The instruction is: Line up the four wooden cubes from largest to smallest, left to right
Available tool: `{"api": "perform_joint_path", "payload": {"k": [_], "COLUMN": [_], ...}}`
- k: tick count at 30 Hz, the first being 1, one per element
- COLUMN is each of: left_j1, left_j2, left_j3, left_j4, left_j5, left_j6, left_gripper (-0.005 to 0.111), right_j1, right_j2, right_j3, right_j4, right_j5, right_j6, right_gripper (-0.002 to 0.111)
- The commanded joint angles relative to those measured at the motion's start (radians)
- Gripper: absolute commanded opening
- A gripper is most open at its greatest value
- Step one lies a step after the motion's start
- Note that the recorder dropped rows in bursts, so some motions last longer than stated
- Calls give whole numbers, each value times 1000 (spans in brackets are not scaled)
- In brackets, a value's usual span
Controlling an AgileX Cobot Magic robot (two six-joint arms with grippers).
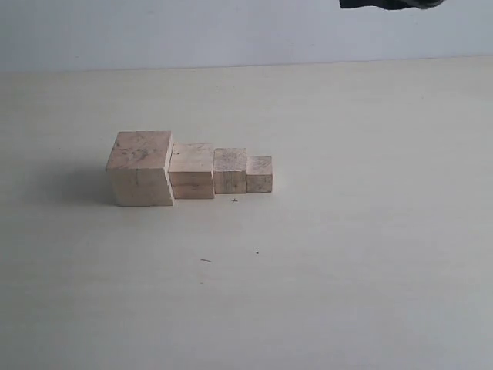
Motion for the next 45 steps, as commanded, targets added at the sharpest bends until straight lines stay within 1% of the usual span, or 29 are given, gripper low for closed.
{"api": "perform_joint_path", "payload": {"k": [1, 4, 8, 12, 21, 25, 29, 31, 35, 40, 43, 45], "left_j1": [5, 5, 5, 5, 5, 5, 5, 5, 5, 5, 5, 5], "left_j2": [-5, -5, -5, -5, -5, -5, -5, -5, -5, -5, -5, -5], "left_j3": [3, 3, 3, 3, 3, 3, 3, 3, 3, 3, 3, 3], "left_j4": [1, 1, 1, 1, 1, 1, 1, 1, 1, 1, 1, 1], "left_j5": [-12, -12, -12, -12, -12, -12, -12, -12, -12, -12, -12, -12], "left_j6": [1, 1, 1, 1, 1, 1, 1, 1, 1, 1, 1, 1], "left_gripper": [0, 0, 0, 0, 0, 0, 0, 0, 0, 0, 0, 0], "right_j1": [-3, -3, -3, -3, -3, -3, -14, -63, -237, -447, -524, -535], "right_j2": [-188, -293, -405, -494, -634, -682, -726, -757, -820, -978, -1091, -1174], "right_j3": [173, 278, 351, 355, 355, 355, 355, 355, 363, 485, 593, 678], "right_j4": [0, -2, -5, -5, -15, -70, -186, -201, -235, -253, -283, -317], "right_j5": [-128, -169, -160, -119, -128, -130, -130, -102, -28, -53, -87, -128], "right_j6": [191, 221, 221, 217, 209, 209, 209, 212, 219, 219, 219, 224], "right_gripper": [0, 0, 0, 0, 0, 0, 0, 0, 0, 0, 0, 0]}}
